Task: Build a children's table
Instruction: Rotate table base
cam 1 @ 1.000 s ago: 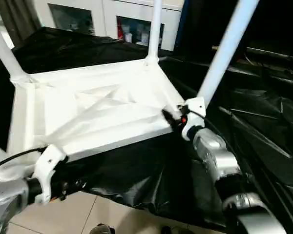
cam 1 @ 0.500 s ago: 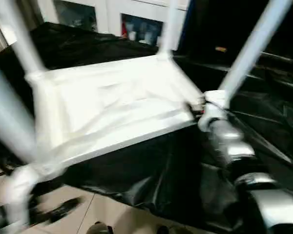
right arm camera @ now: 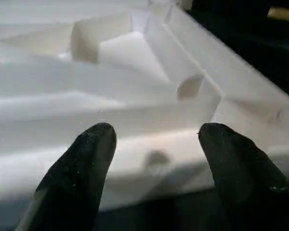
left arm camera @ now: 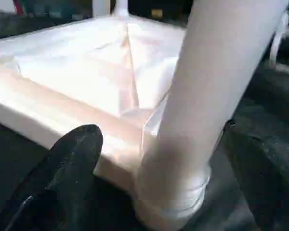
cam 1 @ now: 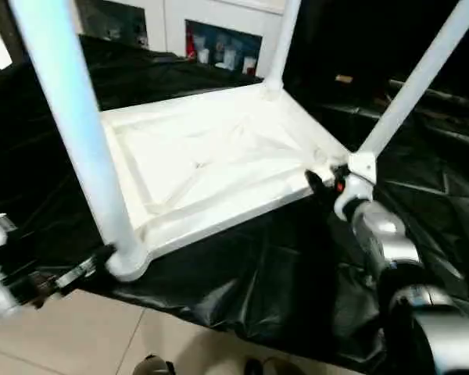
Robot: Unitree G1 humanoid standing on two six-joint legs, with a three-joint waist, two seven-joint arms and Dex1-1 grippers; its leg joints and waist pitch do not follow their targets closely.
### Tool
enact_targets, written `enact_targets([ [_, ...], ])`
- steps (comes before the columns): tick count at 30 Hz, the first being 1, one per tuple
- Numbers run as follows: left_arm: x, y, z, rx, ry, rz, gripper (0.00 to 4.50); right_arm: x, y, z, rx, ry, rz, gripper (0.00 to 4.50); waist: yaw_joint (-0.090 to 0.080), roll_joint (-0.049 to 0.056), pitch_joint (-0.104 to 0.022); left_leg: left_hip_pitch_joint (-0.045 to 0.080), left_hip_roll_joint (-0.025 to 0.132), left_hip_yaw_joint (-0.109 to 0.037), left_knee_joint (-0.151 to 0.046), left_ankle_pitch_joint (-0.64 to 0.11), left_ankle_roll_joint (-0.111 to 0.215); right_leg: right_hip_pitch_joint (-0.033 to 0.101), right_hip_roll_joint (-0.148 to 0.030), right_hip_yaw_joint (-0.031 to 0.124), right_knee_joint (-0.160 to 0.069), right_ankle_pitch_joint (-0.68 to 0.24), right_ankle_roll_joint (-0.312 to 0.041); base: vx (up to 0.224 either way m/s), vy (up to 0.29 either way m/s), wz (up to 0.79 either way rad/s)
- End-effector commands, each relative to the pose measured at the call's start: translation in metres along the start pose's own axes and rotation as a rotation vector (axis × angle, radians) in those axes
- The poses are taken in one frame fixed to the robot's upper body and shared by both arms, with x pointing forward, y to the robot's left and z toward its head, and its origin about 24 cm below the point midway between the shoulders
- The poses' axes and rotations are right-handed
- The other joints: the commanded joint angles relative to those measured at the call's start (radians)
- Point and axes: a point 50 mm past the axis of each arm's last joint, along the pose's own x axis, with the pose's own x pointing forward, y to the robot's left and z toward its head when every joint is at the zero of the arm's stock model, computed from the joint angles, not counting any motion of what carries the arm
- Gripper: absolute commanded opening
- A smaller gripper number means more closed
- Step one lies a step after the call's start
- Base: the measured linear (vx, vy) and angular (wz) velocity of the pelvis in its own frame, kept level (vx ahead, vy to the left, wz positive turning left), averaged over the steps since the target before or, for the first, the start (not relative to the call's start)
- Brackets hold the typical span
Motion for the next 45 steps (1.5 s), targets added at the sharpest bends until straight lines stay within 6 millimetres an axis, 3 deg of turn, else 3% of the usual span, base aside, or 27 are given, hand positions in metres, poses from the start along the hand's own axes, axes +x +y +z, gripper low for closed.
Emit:
enact_targets([
  [1,0.011,-0.003,0.003,0.000,-0.038,-0.022,4.50,-0.004,-0.007,0.006,0.022,-0.034,-0.033,3.54,-0.001,0.023,-0.054,0.021,0.019,-0.009,-0.073,-0.262,0.004,0.027,-0.030,0.027,-0.058,-0.144,-0.175,0.000,0.000,0.00],
  [2,0.021,-0.003,0.006,-0.008,-0.079,-0.033,4.50,-0.008,-0.008,0.002,0.015,-0.041,-0.056,3.59,0.003,0.027,-0.057,0.030,0.020,-0.007,-0.071,-0.265,0.001,0.023,-0.030,0.027,-0.060,-0.148,-0.171,0.000,0.000,0.00],
  [4,0.026,-0.002,0.008,-0.015,-0.107,-0.037,4.50,-0.011,-0.008,0.000,0.004,-0.045,-0.072,3.85,0.005,0.024,-0.056,0.028,0.017,-0.007,-0.072,-0.266,-0.009,0.024,-0.029,0.027,-0.060,-0.151,-0.169,0.000,0.000,0.00],
  [5,0.037,0.001,0.013,-0.021,-0.155,-0.044,4.50,-0.017,-0.008,-0.005,0.009,-0.058,-0.109,3.85,0.003,0.030,-0.060,0.021,0.016,-0.012,-0.074,-0.267,-0.019,0.032,-0.032,0.025,-0.059,-0.164,-0.165,0.000,0.000,0.00],
  [9,0.057,-0.001,0.020,-0.033,-0.206,-0.097,4.50,-0.027,-0.010,-0.013,0.029,-0.052,-0.182,3.85,0.001,0.029,-0.064,0.024,0.013,-0.013,-0.071,-0.275,-0.031,0.032,-0.031,0.026,-0.061,-0.170,-0.154,0.000,0.000,0.00],
  [10,0.060,-0.002,0.021,-0.036,-0.210,-0.116,4.50,-0.028,-0.010,-0.015,0.028,-0.044,-0.186,3.85,0.000,0.034,-0.067,0.025,0.013,-0.015,-0.071,-0.277,-0.034,0.032,-0.030,0.025,-0.060,-0.166,-0.155,0.000,0.000,0.00],
  [12,0.068,-0.005,0.023,-0.045,-0.212,-0.164,4.50,-0.030,-0.010,-0.018,0.012,-0.021,-0.205,3.85,-0.003,0.030,-0.068,0.019,0.012,-0.017,-0.071,-0.271,-0.037,0.037,-0.029,0.024,-0.059,-0.168,-0.157,0.000,0.000,0.00],
  [13,0.072,-0.007,0.023,-0.045,-0.208,-0.189,4.50,-0.031,-0.011,-0.019,0.006,-0.006,-0.219,3.85,-0.001,0.033,-0.067,0.023,0.011,-0.016,-0.070,-0.280,-0.037,0.032,-0.030,0.025,-0.063,-0.192,-0.152,0.000,0.000,0.00],
  [16,0.085,-0.011,0.025,-0.037,-0.197,-0.249,4.50,-0.033,-0.015,-0.022,-0.021,0.022,-0.264,3.85,0.000,0.025,-0.068,0.026,0.012,-0.016,-0.069,-0.303,-0.043,0.028,-0.031,0.026,-0.067,-0.250,-0.142,0.000,0.000,0.00],
  [19,0.102,-0.022,0.028,-0.047,-0.202,-0.345,4.50,-0.030,-0.017,-0.024,-0.027,0.052,-0.278,3.85,0.003,0.028,-0.069,0.027,0.012,-0.017,-0.068,-0.305,-0.051,0.027,-0.030,0.025,-0.067,-0.260,-0.138,0.000,0.000,0.00],
  [23,0.114,-0.039,0.029,-0.074,-0.181,-0.488,4.50,-0.018,-0.003,-0.025,-0.042,0.114,-0.150,3.85,0.001,0.027,-0.070,0.023,0.012,-0.018,-0.067,-0.303,-0.051,0.030,-0.032,0.024,-0.064,-0.251,-0.148,0.000,0.000,0.00],
  [28,0.126,-0.055,0.029,-0.098,-0.157,-0.619,4.50,-0.003,0.022,-0.022,-0.082,0.119,0.023,3.85,-0.001,0.012,-0.080,0.019,0.013,-0.015,-0.059,-0.255,-0.036,0.036,-0.038,0.026,-0.060,-0.240,-0.167,0.000,0.000,0.00],
  [29,0.128,-0.058,0.029,-0.100,-0.152,-0.637,4.50,0.000,0.025,-0.021,-0.082,0.116,0.042,3.85,-0.001,0.013,-0.080,0.018,0.014,-0.016,-0.059,-0.238,-0.034,0.038,-0.039,0.026,-0.056,-0.228,-0.171,0.000,0.000,0.00],
  [30,0.136,-0.065,0.030,-0.104,-0.147,-0.694,4.50,0.005,0.034,-0.018,-0.084,0.121,0.087,3.85,-0.004,-0.007,-0.081,0.016,0.015,-0.012,-0.057,-0.225,-0.028,0.038,-0.037,0.026,-0.057,-0.222,-0.171,0.000,0.000,0.00],
  [32,0.146,-0.076,0.032,-0.102,-0.146,-0.763,4.50,0.009,0.045,-0.017,-0.097,0.134,0.146,3.85,0.001,0.004,-0.080,0.021,0.015,-0.013,-0.056,-0.213,-0.028,0.035,-0.039,0.027,-0.053,-0.219,-0.176,0.000,0.000,0.00],
  [35,0.166,-0.092,0.036,-0.102,-0.160,-0.841,4.50,0.014,0.056,-0.017,-0.128,0.154,0.207,3.85,-0.004,-0.001,-0.078,0.018,0.016,-0.016,-0.057,-0.248,-0.046,0.034,-0.040,0.024,-0.056,-0.266,-0.167,0.000,0.000,0.00],
  [38,0.177,-0.102,0.037,-0.100,-0.163,-0.880,4.50,0.017,0.061,-0.017,-0.131,0.160,0.227,3.85,-0.007,-0.007,-0.084,0.009,0.015,-0.022,-0.058,-0.240,-0.055,0.044,-0.045,0.024,-0.055,-0.266,-0.149,0.000,0.000,0.00],
  [41,0.195,-0.121,0.039,-0.097,-0.177,-0.945,4.50,0.020,0.069,-0.016,-0.136,0.157,0.241,3.85,-0.010,-0.011,-0.086,0.017,0.014,-0.018,-0.052,-0.247,-0.047,0.037,-0.043,0.025,-0.060,-0.259,-0.156,0.000,0.000,0.00],
  [44,0.210,-0.135,0.043,-0.086,-0.197,-0.982,4.50,0.022,0.072,-0.015,-0.138,0.154,0.241,3.85,-0.008,-0.015,-0.088,0.012,0.014,-0.019,-0.052,-0.227,-0.033,0.044,-0.045,0.023,-0.057,-0.232,-0.170,0.000,0.000,0.00],
  [45,0.214,-0.138,0.045,-0.080,-0.203,-0.987,4.50,0.023,0.072,-0.015,-0.134,0.152,0.238,3.85,-0.007,0.006,-0.087,0.012,0.014,-0.021,-0.053,-0.227,-0.035,0.044,-0.045,0.025,-0.055,-0.220,-0.173,0.000,0.000,0.00],
])
